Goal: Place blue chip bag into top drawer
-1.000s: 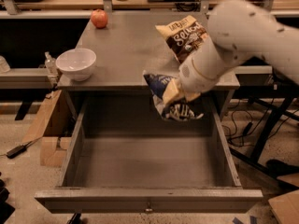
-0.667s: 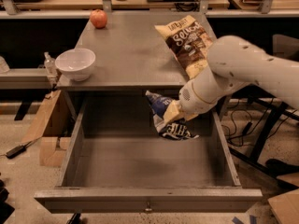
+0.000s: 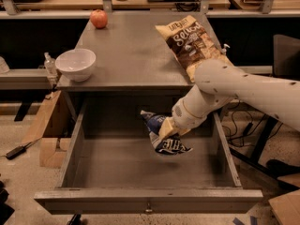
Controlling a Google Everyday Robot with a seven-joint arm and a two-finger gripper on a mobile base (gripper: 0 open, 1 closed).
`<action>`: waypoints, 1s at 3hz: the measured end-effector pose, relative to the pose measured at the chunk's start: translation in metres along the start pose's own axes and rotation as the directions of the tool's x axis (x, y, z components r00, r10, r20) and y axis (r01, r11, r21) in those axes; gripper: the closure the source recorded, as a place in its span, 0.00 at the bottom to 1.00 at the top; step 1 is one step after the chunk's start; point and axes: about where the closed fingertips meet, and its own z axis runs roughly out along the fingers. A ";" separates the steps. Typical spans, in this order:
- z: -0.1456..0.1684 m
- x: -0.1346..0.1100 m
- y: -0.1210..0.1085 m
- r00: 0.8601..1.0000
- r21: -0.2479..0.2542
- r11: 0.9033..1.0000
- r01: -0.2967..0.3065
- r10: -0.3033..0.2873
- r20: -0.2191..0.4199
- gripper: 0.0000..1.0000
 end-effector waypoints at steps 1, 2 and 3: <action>0.003 0.001 0.001 1.000 -0.001 1.000 0.004 -0.004 -0.008 0.51; 0.004 0.001 0.002 1.000 -0.002 1.000 0.006 -0.006 -0.010 0.28; 0.005 0.001 0.003 1.000 -0.003 1.000 0.007 -0.007 -0.012 0.04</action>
Offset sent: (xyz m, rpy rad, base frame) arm -0.0008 0.0015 -0.0025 -0.0014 0.0048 0.0051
